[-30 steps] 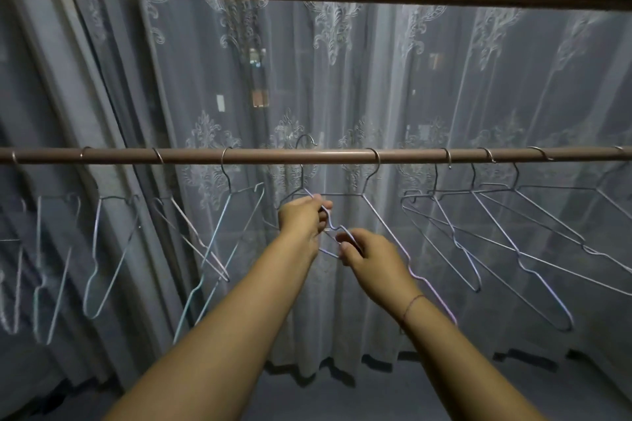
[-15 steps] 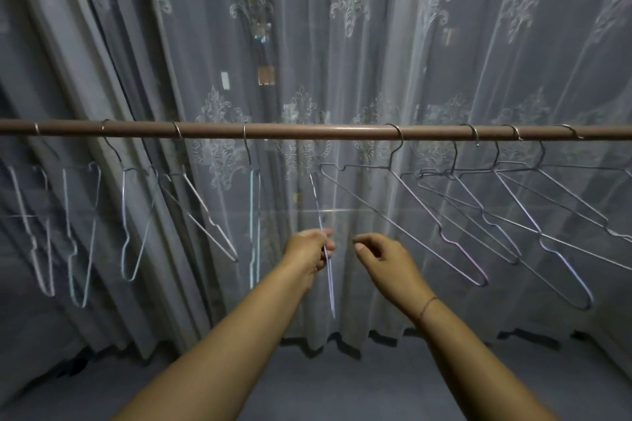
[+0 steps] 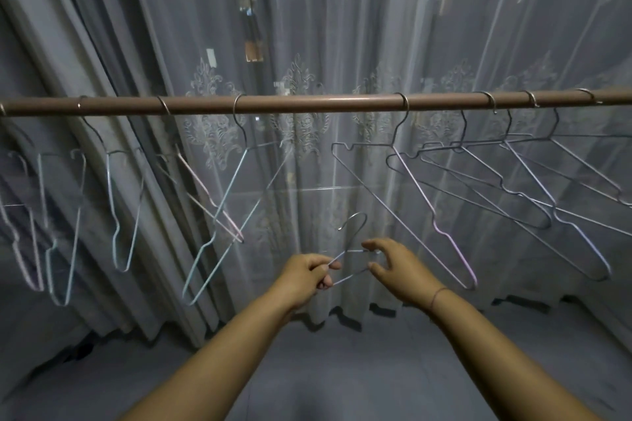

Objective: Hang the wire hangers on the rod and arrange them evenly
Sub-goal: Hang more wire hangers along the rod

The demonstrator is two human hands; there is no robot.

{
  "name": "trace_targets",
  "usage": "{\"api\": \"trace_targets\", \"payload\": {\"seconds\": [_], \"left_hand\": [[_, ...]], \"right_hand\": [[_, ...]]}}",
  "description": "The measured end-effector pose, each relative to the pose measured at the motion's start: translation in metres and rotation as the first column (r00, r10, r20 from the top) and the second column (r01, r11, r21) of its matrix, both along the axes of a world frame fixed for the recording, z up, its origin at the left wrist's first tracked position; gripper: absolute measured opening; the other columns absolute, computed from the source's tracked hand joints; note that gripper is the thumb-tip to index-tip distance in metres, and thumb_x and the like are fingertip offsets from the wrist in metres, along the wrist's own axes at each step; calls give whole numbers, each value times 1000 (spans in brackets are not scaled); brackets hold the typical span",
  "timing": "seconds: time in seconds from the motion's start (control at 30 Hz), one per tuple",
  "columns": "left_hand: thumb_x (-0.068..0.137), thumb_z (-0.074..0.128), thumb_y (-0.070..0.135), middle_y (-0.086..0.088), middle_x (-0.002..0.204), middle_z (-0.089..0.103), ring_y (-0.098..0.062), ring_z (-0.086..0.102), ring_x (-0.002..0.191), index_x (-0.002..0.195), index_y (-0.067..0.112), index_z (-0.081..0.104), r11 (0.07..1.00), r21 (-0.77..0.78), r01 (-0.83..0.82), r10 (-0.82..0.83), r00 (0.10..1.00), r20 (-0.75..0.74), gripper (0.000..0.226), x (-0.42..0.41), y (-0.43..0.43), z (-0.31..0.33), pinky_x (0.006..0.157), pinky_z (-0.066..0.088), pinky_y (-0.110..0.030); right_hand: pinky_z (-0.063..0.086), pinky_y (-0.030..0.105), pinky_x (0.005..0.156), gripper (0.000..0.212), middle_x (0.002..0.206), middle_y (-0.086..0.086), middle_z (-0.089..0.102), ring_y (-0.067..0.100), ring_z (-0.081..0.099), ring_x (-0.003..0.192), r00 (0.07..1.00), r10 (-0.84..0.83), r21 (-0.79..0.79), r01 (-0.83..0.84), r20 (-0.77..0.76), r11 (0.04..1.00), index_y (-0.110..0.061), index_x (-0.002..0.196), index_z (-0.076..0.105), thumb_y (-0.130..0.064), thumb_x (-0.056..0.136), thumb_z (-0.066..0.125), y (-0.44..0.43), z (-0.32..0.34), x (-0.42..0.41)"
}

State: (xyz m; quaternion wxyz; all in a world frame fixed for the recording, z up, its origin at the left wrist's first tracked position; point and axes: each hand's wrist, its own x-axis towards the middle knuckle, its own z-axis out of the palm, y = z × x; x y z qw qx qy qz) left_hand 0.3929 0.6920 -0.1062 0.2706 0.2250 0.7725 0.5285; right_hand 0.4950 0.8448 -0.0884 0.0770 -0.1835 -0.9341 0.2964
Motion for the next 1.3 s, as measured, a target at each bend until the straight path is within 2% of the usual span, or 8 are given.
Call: {"api": "trace_targets", "payload": {"seconds": [0.17, 0.3, 0.43, 0.63, 0.73, 0.9, 1.03, 1.3], "left_hand": [[94, 42, 1, 2, 70, 60, -11, 53, 73, 94, 6, 67, 1000, -3, -6, 6, 990, -139, 25, -10, -1, 4, 69, 39, -16], [94, 42, 1, -8, 95, 68, -12, 56, 86, 97, 1, 68, 998, 12, -63, 64, 976, -206, 27, -11, 2, 10, 78, 40, -20], [92, 45, 7, -5, 109, 70, -19, 59, 101, 96, 12, 71, 996, -17, -91, 82, 955, -284, 27, -11, 8, 10, 88, 41, -22], [86, 61, 15, -1, 126, 50, -16, 47, 118, 116, 17, 60, 956, 121, -266, 292, 852, -435, 30, 7, 11, 30, 102, 35, -24], [82, 67, 19, -1, 113, 52, -15, 54, 102, 102, 20, 58, 925, 210, -316, 371, 869, -327, 22, 26, 15, 40, 93, 44, -26], [85, 64, 17, -7, 81, 65, -12, 61, 65, 110, 4, 57, 933, 245, -262, 221, 958, 182, 29, 40, 28, 50, 57, 48, -15], [86, 60, 2, -6, 73, 65, 0, 58, 44, 107, 3, 56, 903, 356, -239, 142, 951, 276, 21, 45, 29, 71, 49, 49, -11], [85, 56, -5, -4, 69, 63, -1, 61, 49, 93, 9, 59, 833, 513, -207, 89, 965, 245, 16, 32, 30, 117, 55, 52, -13]], "right_hand": [[41, 30, 101, 32, 121, 7, 60, 22, 54, 115, 1000, -22, 45, 22, 4, 999, -15, 121, 58, -17, 89, 54, 4, 3, 4], [47, 30, 88, 24, 106, 8, 70, 21, 63, 100, 1000, -24, 3, 24, 20, 1000, -12, 110, 65, -18, 90, 54, 2, 8, 14], [50, 22, 70, 18, 76, 3, 68, 12, 63, 70, 997, -76, -282, 71, -6, 957, -7, 97, 67, -10, 92, 50, -2, 11, 23], [51, 24, 50, 18, 64, 6, 58, 13, 53, 57, 973, -229, -696, 156, -12, 701, -7, 79, 62, -2, 91, 49, -22, 19, 37], [55, 27, 52, 15, 65, 8, 56, 11, 53, 55, 970, -237, -772, 118, -44, 624, -3, 80, 61, -2, 91, 50, -34, 26, 43], [54, 33, 57, 16, 66, 8, 58, 17, 54, 63, 952, -285, -786, 89, -114, 612, -4, 85, 62, -2, 92, 48, -50, 33, 41], [45, 23, 54, 15, 59, 1, 59, 12, 54, 59, 927, -298, -725, 41, -230, 688, -2, 90, 65, -2, 90, 50, -57, 43, 36], [43, 15, 46, 15, 60, -1, 56, 6, 49, 48, 842, -298, -658, -86, -449, 748, -8, 85, 66, -1, 88, 53, -61, 82, 15]]}}
